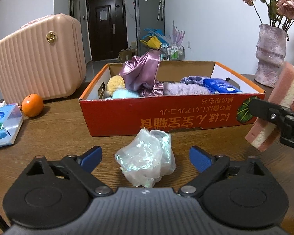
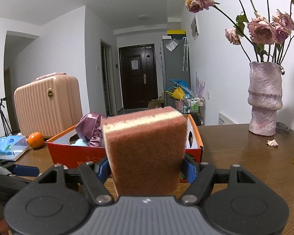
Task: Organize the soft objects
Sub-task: 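Close the left tool on the clear plastic bag while the right tool holds the sponge, then carry the plastic bag in the left tool and sponge in the right tool over the box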
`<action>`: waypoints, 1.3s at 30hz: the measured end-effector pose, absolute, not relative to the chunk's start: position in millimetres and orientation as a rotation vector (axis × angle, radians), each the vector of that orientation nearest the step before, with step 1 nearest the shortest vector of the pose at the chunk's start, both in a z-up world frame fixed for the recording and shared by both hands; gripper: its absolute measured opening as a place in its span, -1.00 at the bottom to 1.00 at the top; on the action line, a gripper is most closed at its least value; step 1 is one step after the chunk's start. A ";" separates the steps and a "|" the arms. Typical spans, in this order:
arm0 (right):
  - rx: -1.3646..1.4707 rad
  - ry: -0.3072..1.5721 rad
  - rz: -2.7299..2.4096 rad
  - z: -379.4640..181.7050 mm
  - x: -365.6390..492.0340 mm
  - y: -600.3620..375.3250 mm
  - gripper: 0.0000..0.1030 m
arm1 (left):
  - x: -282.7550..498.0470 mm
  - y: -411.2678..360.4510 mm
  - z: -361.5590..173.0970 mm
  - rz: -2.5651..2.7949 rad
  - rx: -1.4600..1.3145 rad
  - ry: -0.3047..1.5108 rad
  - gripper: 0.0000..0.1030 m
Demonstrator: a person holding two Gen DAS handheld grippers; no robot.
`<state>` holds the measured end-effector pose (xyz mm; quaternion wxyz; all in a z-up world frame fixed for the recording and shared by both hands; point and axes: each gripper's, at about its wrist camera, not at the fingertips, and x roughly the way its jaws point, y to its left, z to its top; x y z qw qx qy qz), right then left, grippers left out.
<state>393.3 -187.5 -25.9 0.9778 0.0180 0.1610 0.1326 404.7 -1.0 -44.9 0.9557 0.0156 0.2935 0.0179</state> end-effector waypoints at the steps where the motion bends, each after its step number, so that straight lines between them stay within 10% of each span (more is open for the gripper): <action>1: 0.036 0.325 0.267 -26.0 393.3 -187.5 0.39 | 405.7 -1.4 -45.7 0.034 0.031 0.601 0.74; 9: 0.035 0.325 0.266 -26.3 393.2 -187.2 0.39 | 410.2 -0.2 -49.2 -0.012 0.011 0.643 -0.09; 39: 0.082 0.184 0.232 -2.2 412.0 -193.4 0.39 | 411.2 -6.5 15.0 -0.003 -0.067 0.372 -0.13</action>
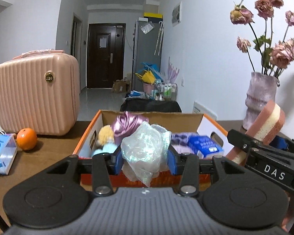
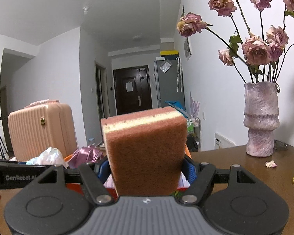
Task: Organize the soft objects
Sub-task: 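Carry the plastic bag in the left tool and sponge in the right tool over the box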
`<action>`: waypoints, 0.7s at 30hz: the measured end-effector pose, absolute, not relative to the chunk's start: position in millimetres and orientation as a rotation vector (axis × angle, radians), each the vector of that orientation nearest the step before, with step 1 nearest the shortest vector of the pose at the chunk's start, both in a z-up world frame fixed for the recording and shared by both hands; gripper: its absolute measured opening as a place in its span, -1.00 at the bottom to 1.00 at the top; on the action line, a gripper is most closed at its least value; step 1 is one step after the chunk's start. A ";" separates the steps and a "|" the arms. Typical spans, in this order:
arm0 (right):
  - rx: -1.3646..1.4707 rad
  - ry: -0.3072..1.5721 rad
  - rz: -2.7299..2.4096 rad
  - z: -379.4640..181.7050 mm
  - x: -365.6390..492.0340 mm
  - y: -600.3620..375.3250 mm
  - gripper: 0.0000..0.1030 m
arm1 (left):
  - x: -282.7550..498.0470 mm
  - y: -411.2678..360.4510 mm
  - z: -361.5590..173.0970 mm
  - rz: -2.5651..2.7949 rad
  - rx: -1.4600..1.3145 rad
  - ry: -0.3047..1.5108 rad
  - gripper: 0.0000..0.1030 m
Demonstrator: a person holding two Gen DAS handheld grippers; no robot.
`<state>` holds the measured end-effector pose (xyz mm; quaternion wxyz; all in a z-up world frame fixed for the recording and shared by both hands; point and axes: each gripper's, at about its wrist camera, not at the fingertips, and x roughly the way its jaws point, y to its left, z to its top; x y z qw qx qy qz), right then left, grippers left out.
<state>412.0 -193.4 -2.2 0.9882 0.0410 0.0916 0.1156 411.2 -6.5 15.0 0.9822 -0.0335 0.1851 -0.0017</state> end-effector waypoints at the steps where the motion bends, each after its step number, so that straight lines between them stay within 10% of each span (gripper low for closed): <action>1: 0.087 0.179 0.232 -1.0 414.9 -193.8 0.39 | 414.8 -6.6 16.2 -0.002 -0.073 0.367 -0.13; 21: 0.083 0.194 0.211 -1.8 508.4 -184.1 0.39 | 503.2 -5.3 19.3 0.020 -0.096 0.312 -0.13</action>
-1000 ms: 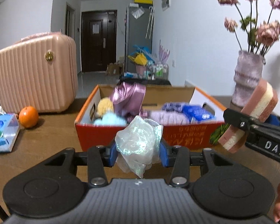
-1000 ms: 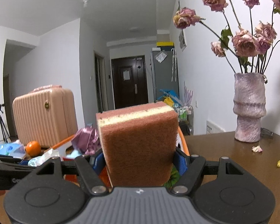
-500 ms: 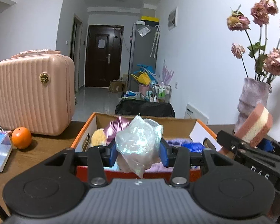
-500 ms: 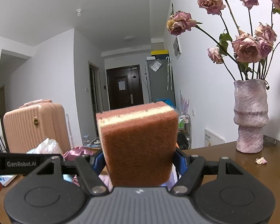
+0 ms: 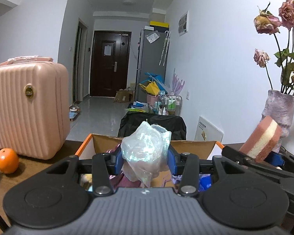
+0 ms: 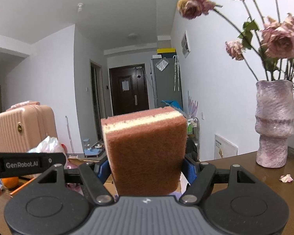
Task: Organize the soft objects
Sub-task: 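Carry the plastic bag in the left tool and sponge in the right tool over the box, then open both tools to drop the plastic bag and sponge into the box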
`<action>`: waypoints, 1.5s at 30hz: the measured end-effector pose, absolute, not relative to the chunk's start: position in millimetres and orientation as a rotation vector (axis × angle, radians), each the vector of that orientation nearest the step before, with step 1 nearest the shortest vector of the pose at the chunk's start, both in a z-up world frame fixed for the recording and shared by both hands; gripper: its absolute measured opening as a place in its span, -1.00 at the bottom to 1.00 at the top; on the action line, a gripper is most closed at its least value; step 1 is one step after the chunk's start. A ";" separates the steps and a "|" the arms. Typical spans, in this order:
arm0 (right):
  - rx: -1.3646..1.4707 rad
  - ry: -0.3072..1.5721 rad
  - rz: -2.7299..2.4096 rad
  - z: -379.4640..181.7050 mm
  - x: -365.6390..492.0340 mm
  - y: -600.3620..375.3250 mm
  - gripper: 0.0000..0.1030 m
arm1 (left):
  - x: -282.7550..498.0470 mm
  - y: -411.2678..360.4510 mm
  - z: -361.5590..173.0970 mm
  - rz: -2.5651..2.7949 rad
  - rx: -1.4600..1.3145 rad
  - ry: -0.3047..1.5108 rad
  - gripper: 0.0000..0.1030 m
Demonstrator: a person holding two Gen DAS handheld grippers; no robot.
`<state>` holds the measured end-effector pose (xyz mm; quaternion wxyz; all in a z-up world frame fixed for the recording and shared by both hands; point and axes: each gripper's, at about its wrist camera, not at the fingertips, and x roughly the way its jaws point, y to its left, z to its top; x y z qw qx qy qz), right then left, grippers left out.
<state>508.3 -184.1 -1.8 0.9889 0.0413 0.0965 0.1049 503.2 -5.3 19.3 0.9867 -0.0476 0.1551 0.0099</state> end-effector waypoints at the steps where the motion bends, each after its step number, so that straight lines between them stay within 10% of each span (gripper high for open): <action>1: 0.079 0.199 0.211 -2.4 512.6 -183.2 0.39 | 506.9 -5.4 18.8 0.019 -0.092 0.312 -0.13; 11: 0.014 0.261 0.210 -7.9 548.5 -168.4 0.39 | 531.9 2.4 14.7 0.025 -0.086 0.326 -0.10; 25: 0.002 0.324 0.190 -7.4 558.6 -170.0 1.00 | 528.2 15.3 21.6 0.069 -0.143 0.320 0.91; 45: 0.048 0.273 0.190 13.5 543.4 -180.4 1.00 | 500.2 21.5 32.6 0.084 -0.139 0.294 0.99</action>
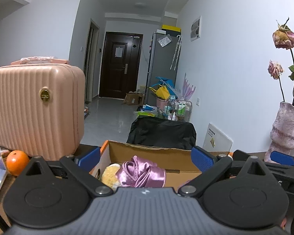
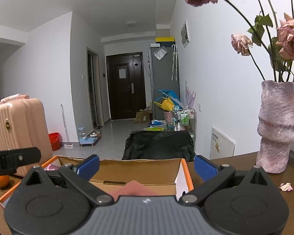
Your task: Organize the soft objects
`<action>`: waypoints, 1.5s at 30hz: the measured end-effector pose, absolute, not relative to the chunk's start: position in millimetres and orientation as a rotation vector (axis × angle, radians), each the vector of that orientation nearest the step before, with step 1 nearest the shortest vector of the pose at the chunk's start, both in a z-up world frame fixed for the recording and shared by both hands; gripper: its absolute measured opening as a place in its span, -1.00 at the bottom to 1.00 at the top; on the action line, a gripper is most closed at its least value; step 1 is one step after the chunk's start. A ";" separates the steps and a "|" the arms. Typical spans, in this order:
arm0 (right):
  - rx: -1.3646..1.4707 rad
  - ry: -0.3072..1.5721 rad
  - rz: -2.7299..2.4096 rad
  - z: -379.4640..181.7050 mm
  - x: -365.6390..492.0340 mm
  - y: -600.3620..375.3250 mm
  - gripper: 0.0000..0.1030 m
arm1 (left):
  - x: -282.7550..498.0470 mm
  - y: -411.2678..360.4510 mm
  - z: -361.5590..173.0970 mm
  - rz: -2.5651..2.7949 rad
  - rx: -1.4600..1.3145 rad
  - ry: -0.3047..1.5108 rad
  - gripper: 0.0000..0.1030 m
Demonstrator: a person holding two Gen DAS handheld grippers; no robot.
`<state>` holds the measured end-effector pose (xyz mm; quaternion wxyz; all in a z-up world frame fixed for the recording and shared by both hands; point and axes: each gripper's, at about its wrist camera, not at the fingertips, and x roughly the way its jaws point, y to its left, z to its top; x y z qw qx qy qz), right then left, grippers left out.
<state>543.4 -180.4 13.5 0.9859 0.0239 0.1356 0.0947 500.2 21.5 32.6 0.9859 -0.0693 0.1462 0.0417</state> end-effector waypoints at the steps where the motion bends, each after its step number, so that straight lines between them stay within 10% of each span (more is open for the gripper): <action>1: 0.050 0.270 0.193 14.9 539.7 -180.9 1.00 | 495.3 22.8 33.4 0.088 -0.140 0.293 1.00; 45: -0.005 0.242 0.238 13.4 137.9 -231.9 1.00 | 108.9 20.8 6.8 0.027 -0.071 0.277 1.00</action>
